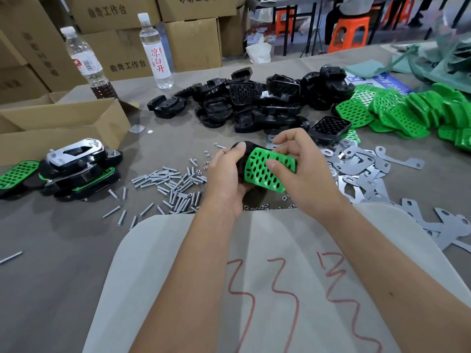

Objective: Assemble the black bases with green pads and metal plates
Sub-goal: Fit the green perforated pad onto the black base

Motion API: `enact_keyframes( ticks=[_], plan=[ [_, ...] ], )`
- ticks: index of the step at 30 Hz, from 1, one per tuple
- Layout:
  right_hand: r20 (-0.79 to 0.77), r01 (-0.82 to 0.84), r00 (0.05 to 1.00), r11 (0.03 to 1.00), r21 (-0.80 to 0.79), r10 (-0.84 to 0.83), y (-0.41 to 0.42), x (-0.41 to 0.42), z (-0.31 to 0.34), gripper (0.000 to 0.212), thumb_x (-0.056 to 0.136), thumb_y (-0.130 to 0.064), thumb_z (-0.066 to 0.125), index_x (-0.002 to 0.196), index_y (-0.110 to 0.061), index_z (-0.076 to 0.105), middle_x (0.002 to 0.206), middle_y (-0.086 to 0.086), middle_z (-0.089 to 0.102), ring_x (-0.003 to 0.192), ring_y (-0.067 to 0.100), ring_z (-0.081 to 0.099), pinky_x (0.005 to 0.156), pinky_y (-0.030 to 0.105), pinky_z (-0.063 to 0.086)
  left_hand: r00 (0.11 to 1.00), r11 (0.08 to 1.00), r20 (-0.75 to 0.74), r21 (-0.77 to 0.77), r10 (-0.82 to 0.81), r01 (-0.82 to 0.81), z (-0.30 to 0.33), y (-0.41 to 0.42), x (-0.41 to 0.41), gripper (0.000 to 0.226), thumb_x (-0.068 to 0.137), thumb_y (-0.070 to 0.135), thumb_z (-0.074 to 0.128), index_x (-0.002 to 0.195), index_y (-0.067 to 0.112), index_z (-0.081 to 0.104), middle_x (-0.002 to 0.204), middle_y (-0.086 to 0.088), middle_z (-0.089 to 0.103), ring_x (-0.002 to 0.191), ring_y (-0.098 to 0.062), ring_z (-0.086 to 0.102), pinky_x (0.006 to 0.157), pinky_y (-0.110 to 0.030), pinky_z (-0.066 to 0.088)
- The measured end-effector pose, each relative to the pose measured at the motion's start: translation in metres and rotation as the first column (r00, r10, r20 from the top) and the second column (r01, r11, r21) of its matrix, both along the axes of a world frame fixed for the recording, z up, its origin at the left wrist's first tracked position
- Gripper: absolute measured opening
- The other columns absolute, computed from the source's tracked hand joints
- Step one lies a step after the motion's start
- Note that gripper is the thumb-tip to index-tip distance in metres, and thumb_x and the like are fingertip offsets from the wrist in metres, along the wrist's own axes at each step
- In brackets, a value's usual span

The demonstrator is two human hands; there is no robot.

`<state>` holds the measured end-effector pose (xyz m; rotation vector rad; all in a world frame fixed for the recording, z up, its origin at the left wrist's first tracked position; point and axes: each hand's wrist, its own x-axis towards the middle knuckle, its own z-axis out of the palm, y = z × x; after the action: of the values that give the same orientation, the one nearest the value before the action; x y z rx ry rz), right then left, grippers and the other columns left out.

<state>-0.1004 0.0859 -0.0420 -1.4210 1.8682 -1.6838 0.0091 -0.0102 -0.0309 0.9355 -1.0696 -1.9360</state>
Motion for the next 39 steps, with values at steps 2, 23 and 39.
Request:
enact_keyframes(
  ticks=[2, 23, 39],
  plan=[
    [0.072, 0.025, 0.997, 1.000, -0.015, -0.024, -0.001, 0.001, -0.001, 0.028, 0.092, -0.015, 0.077, 0.109, -0.029, 0.059, 0.097, -0.001, 0.071, 0.090, 0.017, 0.069, 0.080, 0.044, 0.058, 0.999, 1.000, 0.036, -0.005, 0.010, -0.010, -0.001, 0.001, -0.001, 0.009, 0.101, 0.021, 0.059, 0.096, 0.016, 0.054, 0.093, -0.015, 0.064, 0.085, -0.031, 0.062, 0.075, -0.048, 0.055],
    [0.192, 0.110, 0.976, 0.994, -0.024, -0.103, -0.005, -0.007, -0.006, 0.018, 0.093, -0.018, 0.076, 0.098, -0.033, 0.068, 0.102, -0.010, 0.072, 0.095, 0.009, 0.069, 0.080, 0.028, 0.059, 0.975, 0.956, 0.203, -0.292, 0.088, -0.025, 0.005, 0.010, 0.003, 0.022, 0.093, 0.005, 0.066, 0.076, 0.012, 0.055, 0.081, -0.017, 0.069, 0.067, -0.028, 0.073, 0.051, -0.033, 0.057],
    [0.282, -0.043, 0.958, 0.999, -0.009, 0.044, 0.001, -0.021, 0.000, 0.019, 0.086, -0.012, 0.082, 0.093, -0.025, 0.072, 0.097, 0.016, 0.075, 0.084, 0.030, 0.073, 0.081, 0.058, 0.062, 0.969, 0.898, 0.230, -0.440, 0.087, 0.023, 0.012, 0.020, 0.005, 0.016, 0.079, 0.023, 0.068, 0.077, 0.011, 0.056, 0.085, -0.032, 0.063, 0.074, -0.029, 0.062, 0.073, -0.055, 0.057]
  ],
)
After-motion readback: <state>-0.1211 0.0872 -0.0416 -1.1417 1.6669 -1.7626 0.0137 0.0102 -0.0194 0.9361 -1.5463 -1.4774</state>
